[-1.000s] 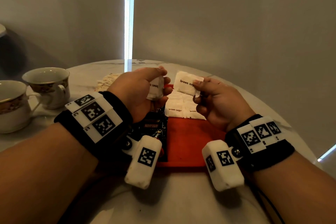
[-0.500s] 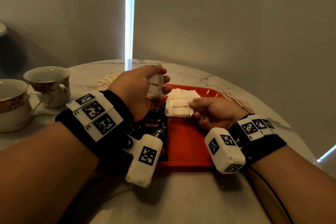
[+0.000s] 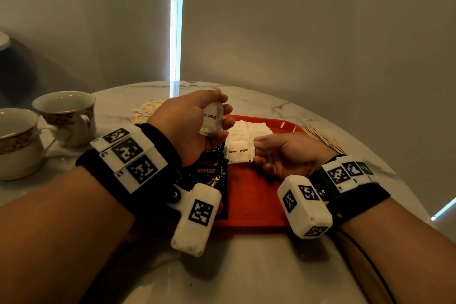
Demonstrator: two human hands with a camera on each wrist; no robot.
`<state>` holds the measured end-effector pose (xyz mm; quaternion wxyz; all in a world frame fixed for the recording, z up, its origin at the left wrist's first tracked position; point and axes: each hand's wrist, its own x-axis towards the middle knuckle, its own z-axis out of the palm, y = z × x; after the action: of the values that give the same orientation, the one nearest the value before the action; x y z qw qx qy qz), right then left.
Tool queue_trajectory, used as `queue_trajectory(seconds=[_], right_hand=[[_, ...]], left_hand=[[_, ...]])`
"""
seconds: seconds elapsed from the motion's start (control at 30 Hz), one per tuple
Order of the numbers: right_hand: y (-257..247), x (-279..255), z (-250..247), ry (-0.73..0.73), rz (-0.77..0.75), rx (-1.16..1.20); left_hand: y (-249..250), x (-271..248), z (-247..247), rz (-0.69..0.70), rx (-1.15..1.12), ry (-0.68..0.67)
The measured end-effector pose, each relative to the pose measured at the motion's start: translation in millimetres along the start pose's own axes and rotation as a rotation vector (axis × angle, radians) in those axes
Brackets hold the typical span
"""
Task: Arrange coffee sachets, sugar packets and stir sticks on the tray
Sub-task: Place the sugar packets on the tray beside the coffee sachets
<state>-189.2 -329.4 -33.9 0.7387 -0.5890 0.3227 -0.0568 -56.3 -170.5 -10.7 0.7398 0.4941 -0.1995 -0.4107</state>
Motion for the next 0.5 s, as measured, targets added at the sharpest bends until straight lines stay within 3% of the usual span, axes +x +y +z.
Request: queue_trajectory(seconds=[0.5], right_hand=[[-1.6, -5.5, 2.3, 0.151, -0.126, 0.005]], left_hand=[[2.4, -4.6, 3.1, -0.004, -0.047, 0.013]])
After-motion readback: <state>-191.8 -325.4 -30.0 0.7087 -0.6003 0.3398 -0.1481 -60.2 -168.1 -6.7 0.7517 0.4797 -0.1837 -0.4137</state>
